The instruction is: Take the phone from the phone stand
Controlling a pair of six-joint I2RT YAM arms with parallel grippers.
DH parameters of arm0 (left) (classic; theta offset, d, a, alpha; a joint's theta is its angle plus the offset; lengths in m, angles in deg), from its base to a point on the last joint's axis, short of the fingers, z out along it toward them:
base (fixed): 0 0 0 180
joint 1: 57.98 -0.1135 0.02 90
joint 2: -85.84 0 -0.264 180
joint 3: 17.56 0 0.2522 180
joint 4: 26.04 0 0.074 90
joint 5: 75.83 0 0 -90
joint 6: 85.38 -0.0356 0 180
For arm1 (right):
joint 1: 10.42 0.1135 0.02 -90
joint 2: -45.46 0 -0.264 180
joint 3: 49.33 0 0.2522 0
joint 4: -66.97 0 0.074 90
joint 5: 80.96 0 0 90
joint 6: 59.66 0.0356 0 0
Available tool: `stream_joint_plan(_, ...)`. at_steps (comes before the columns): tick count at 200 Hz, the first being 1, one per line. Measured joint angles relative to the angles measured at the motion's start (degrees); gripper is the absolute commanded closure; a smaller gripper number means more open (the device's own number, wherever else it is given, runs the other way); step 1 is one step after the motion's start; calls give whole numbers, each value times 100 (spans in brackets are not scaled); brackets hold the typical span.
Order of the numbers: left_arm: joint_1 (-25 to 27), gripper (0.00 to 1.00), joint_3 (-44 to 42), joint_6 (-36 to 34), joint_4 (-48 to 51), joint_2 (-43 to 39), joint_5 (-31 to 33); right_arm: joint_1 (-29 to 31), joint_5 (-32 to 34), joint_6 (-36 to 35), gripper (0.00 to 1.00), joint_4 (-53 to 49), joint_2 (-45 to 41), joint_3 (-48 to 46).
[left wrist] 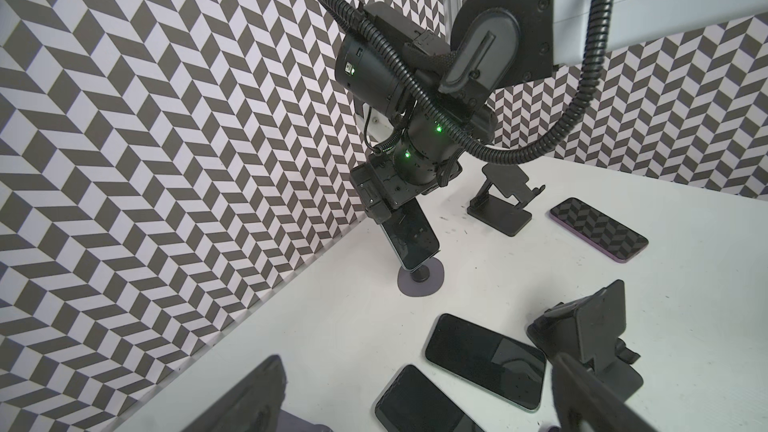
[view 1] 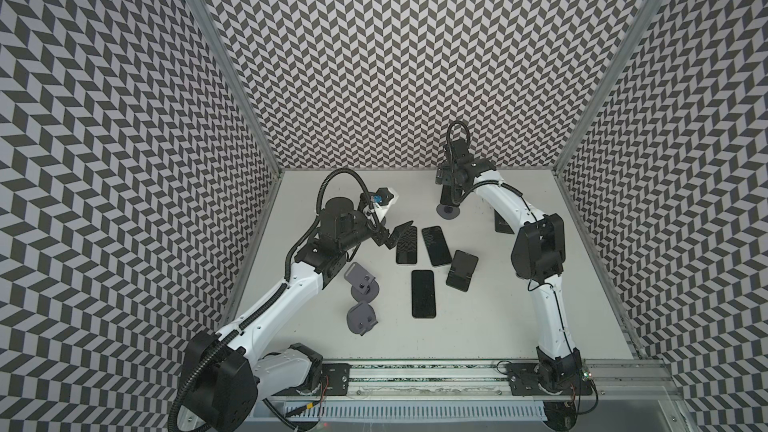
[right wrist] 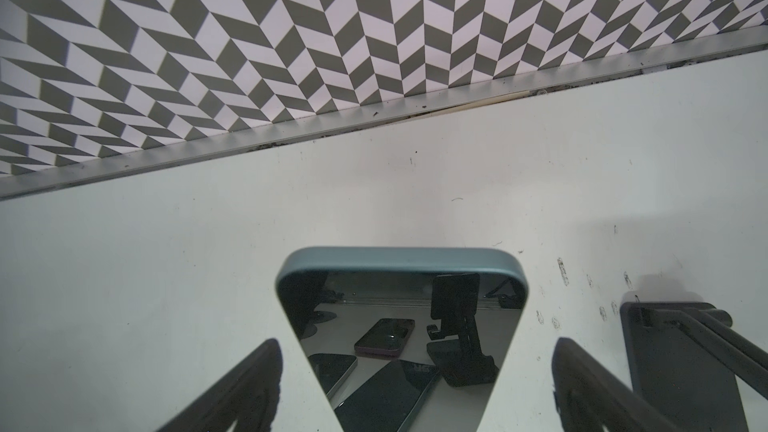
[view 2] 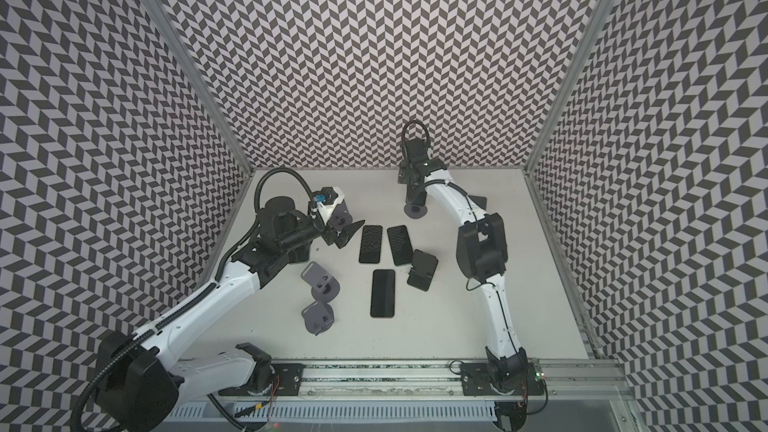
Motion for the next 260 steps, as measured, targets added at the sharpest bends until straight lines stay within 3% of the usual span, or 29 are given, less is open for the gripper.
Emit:
stream_joint_plan(81,0,0,0,-9,0,0,2,0,-9,-39,4,210,236,9)
stream_joint_plan(184,0,0,0,15,2,0,2,-37,17,-162,22,328,299,9)
stream_joint_plan(260,0,0,0,39,-2,28,9,-39,15,-216,28,352,297,4)
